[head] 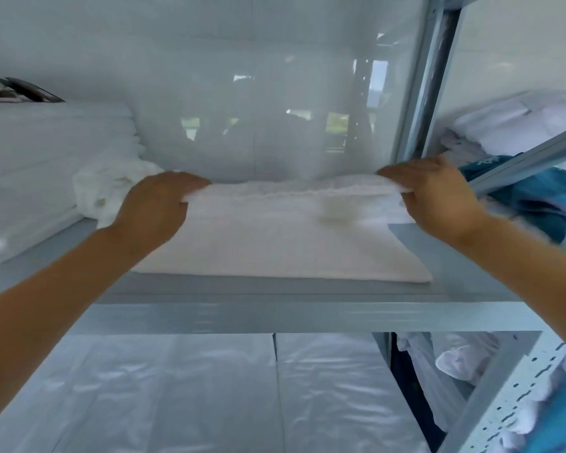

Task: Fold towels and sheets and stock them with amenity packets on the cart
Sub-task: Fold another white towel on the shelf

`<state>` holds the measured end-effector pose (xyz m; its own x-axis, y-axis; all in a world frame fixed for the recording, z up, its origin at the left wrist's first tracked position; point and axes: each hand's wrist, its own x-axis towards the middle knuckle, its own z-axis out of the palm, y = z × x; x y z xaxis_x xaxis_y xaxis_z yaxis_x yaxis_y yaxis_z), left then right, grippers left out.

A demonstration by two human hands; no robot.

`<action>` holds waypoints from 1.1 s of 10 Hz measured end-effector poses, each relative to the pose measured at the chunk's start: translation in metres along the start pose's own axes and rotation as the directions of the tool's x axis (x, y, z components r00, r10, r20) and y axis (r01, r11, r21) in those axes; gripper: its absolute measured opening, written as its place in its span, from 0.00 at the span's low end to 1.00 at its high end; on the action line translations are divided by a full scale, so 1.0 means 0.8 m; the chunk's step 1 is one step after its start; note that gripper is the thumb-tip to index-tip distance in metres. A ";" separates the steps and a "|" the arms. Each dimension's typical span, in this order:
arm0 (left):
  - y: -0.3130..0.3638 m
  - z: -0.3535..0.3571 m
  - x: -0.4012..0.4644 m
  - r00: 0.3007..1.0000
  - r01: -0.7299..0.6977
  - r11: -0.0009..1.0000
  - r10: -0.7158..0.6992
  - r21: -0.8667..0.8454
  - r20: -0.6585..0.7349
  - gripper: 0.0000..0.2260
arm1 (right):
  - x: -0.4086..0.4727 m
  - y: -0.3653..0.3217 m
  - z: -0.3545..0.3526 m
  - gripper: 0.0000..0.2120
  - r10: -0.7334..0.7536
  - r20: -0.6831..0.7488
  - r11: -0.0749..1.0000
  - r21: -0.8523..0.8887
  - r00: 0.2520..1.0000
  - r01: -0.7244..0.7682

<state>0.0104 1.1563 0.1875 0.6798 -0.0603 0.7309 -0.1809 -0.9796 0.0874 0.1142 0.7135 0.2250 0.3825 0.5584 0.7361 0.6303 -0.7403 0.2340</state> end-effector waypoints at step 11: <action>0.071 0.103 0.009 0.611 -0.018 0.997 0.070 -0.074 0.789 0.35 | -0.027 -0.143 0.089 0.29 -0.088 0.730 0.914 0.330 0.678 -0.237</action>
<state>0.0637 1.0848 0.1420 0.9632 -0.2561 -0.0812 -0.2452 -0.9616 0.1235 0.0819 0.8132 0.1371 0.6968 0.7171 0.0144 0.7084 -0.6849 -0.1705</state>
